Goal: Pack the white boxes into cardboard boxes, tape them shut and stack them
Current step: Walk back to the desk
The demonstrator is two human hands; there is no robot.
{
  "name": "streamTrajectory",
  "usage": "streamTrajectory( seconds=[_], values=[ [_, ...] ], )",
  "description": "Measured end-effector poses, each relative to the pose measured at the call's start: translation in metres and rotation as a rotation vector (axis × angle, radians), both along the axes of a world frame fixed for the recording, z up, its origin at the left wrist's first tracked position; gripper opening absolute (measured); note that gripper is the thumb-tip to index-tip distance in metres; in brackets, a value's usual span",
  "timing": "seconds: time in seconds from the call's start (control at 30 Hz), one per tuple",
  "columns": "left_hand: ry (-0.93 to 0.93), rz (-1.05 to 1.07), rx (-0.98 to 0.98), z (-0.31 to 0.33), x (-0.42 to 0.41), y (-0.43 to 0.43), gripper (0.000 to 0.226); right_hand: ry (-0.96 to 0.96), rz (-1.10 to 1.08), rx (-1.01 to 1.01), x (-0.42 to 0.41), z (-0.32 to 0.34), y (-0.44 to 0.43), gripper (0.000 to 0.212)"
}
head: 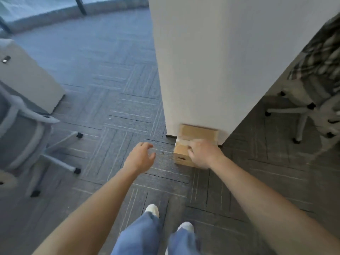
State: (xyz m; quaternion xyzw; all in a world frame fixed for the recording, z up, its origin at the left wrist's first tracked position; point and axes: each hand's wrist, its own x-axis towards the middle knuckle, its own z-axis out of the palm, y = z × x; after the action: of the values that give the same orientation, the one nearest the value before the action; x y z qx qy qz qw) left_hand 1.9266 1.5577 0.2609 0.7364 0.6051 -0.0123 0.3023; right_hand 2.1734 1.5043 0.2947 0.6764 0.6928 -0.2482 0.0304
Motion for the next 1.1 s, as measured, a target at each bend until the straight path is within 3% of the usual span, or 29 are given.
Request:
streamTrajectory(
  seconds=[0.17,0.37,0.73,0.93,1.1],
  values=[
    [0.006,0.091,0.090,0.076,-0.080,-0.021,0.037,-0.090,0.253,0.153,-0.085,0.092,0.001,0.029],
    [-0.062,0.362,0.112,0.100,-0.238,-0.088,0.029,-0.018,0.503,0.224,-0.253,0.137,0.010,0.028],
    [-0.071,0.863,0.180,0.113,-0.621,-0.298,0.021,0.050,1.033,0.112,-0.686,0.126,-0.088,0.026],
    [-0.069,1.142,0.140,0.115,-0.750,-0.394,0.016,0.131,1.201,0.071,-0.852,0.127,-0.119,0.021],
    [-0.074,1.367,0.136,0.107,-0.824,-0.440,0.009,0.142,1.349,-0.034,-0.969,0.109,-0.132,0.029]
  ],
)
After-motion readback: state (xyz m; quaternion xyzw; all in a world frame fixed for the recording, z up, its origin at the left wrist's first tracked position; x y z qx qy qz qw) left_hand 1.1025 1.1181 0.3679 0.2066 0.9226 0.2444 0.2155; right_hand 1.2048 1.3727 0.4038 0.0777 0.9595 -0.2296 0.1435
